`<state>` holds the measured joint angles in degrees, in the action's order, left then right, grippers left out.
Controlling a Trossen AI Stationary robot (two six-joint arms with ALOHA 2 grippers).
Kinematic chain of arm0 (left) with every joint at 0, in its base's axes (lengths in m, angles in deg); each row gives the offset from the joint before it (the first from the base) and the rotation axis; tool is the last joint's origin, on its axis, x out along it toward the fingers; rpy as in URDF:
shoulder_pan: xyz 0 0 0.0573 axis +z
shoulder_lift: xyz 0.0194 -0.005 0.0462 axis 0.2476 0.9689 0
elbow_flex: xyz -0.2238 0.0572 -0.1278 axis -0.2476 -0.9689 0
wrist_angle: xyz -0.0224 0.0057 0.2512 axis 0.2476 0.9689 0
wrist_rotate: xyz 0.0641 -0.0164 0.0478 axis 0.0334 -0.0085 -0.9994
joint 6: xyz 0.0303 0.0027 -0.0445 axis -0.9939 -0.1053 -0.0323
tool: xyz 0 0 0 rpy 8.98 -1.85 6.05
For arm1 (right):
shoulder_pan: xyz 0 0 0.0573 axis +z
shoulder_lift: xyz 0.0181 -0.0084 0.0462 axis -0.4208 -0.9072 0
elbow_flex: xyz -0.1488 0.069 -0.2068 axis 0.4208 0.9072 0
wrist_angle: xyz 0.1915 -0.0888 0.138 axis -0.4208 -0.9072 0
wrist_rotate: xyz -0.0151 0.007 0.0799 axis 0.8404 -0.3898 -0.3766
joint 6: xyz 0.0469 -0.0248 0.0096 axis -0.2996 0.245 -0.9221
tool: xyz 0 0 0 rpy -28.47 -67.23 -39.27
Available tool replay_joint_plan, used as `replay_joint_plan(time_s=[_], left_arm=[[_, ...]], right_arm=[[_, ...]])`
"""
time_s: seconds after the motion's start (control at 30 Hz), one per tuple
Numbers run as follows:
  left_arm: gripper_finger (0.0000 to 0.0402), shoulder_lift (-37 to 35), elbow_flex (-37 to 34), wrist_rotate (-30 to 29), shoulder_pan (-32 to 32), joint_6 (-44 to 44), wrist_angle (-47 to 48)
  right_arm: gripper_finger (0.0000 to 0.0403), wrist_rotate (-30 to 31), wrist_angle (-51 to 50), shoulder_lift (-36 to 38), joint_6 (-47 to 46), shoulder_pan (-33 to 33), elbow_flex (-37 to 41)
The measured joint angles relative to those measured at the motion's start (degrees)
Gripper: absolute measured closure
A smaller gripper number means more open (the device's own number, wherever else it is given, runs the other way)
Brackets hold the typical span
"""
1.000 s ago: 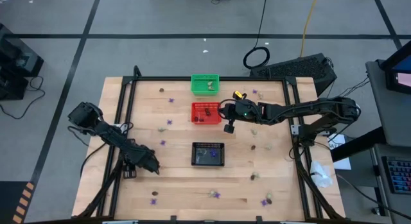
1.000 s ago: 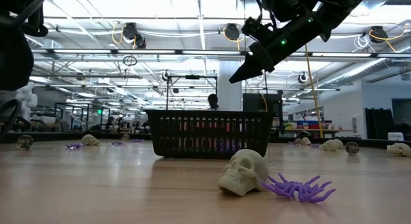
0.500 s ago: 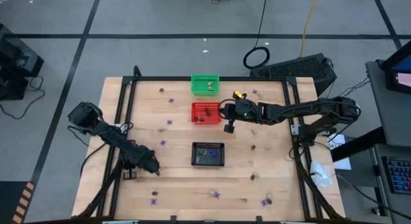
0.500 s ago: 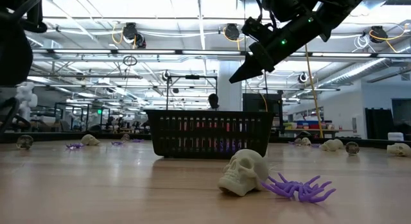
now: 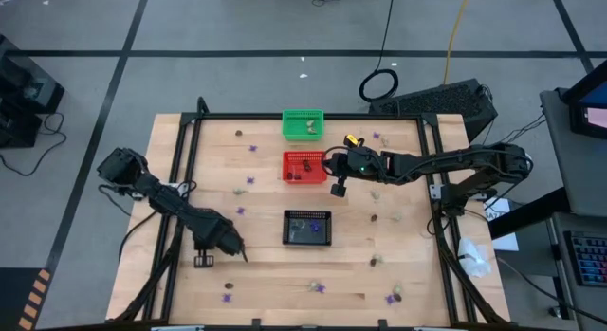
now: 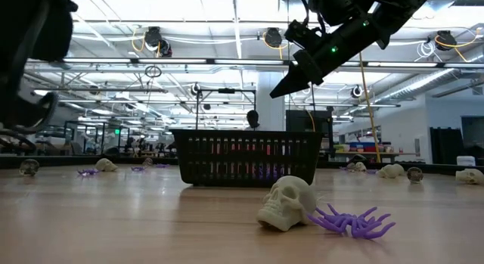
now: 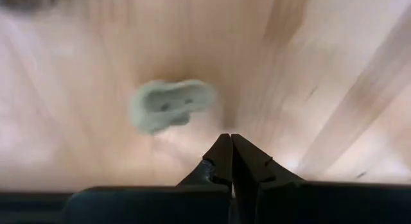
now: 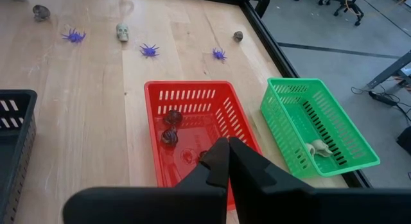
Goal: Sort Halloween decoration
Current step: Put the white skull toy into the green basket
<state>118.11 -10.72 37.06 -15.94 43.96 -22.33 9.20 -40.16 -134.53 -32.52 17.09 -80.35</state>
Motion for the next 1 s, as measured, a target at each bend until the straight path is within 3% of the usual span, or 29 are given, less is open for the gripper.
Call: replay_joint_plan(time_s=[0.13, 0.3, 0.6, 0.73, 0.9, 1.0], left_arm=[[0.0382, 0.0, 0.6, -0.1, -0.1, 1.9, -0.3], [0.0321, 0.0, 1.7, -0.5, -0.1, 3.8, 3.1], [0.0216, 0.0, 4.1, -14.0, -1.3, -5.4, 6.3], [0.0196, 0.0, 3.7, -14.3, -1.9, -6.2, 5.8], [0.0191, 0.0, 3.7, -20.7, -2.4, -6.3, 5.6], [0.0192, 0.0, 3.1, -21.7, -2.4, -6.9, 2.8]], right_arm=[[0.0403, 0.0, 0.0, 0.0, 0.0, 0.0, 0.0], [0.0403, 0.0, 0.0, 0.0, 0.0, 0.0, 0.0], [0.0403, 0.0, 0.0, 0.0, 0.0, 0.0, 0.0], [0.0403, 0.0, 0.0, 0.0, 0.0, 0.0, 0.0], [0.0403, 0.0, 0.0, 0.0, 0.4, 0.0, 0.0], [0.0403, 0.0, 0.0, 0.0, 0.4, 0.0, 0.0]])
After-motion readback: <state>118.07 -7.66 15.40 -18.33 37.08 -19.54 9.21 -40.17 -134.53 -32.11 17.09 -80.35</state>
